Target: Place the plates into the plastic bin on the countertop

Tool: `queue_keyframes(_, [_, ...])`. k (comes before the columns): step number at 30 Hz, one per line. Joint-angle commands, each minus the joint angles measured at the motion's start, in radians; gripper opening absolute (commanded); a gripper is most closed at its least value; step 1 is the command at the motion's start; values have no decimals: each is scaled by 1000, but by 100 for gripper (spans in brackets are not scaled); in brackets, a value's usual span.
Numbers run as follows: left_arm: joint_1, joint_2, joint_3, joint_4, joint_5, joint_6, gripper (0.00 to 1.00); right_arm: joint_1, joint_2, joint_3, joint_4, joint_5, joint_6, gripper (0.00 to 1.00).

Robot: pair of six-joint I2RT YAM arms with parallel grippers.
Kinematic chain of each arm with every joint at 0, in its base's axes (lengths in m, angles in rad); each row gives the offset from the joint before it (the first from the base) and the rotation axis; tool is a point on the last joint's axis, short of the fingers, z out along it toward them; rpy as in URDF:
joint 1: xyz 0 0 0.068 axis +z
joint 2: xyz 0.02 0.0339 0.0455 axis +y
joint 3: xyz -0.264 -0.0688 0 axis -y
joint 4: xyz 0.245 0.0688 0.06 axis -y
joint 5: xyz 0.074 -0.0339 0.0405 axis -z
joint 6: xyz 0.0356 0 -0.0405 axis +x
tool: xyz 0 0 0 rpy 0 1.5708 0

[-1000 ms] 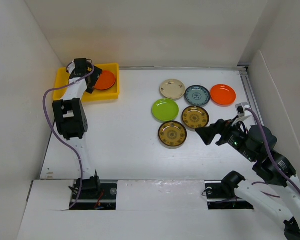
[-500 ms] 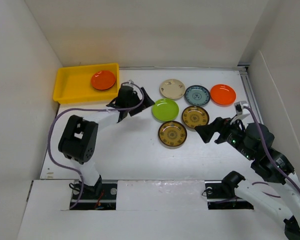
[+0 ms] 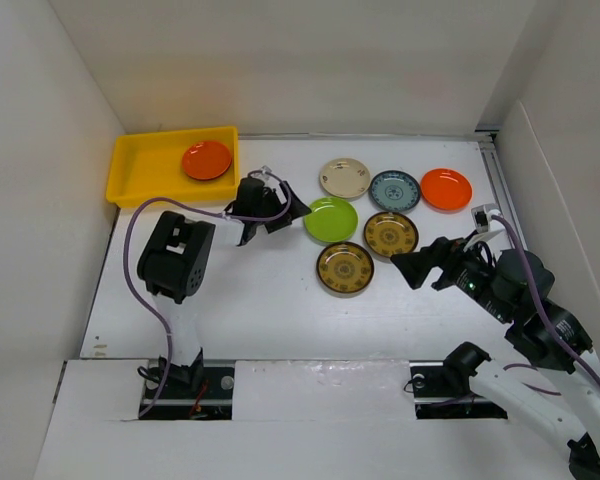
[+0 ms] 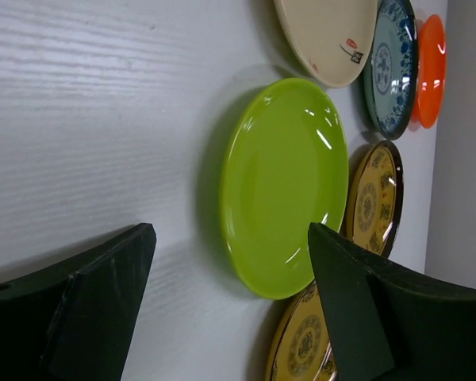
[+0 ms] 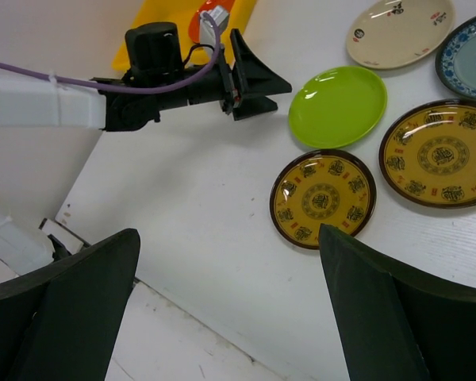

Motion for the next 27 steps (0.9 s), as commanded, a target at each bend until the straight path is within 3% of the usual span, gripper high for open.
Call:
queue_keyframes(1, [-12, 101, 39, -46, 20, 20, 76, 1, -7, 17, 36, -14, 8, 100])
queue_keyframes(4, [-23, 110, 77, -91, -12, 20, 66, 1, -7, 17, 45, -14, 8, 100])
queue_keyframes(5, [-34, 119, 94, -109, -12, 20, 57, 1, -7, 17, 45, -14, 8, 100])
queue_keyframes(14, [-63, 175, 238, -241, -34, 49, 37, 1, -18, 7, 35, -14, 8, 100])
queue_keyframes(17, [-63, 184, 263, -289, -54, 49, 18, 1, -18, 17, 22, -14, 8, 100])
queue_keyframes(19, [-63, 184, 273, -328, -92, 49, 0, 1, -27, 26, 22, -14, 8, 100])
queue_keyframes(27, [-33, -26, 286, -440, -254, -1, 0, 1, -36, 26, 4, 15, 8, 100])
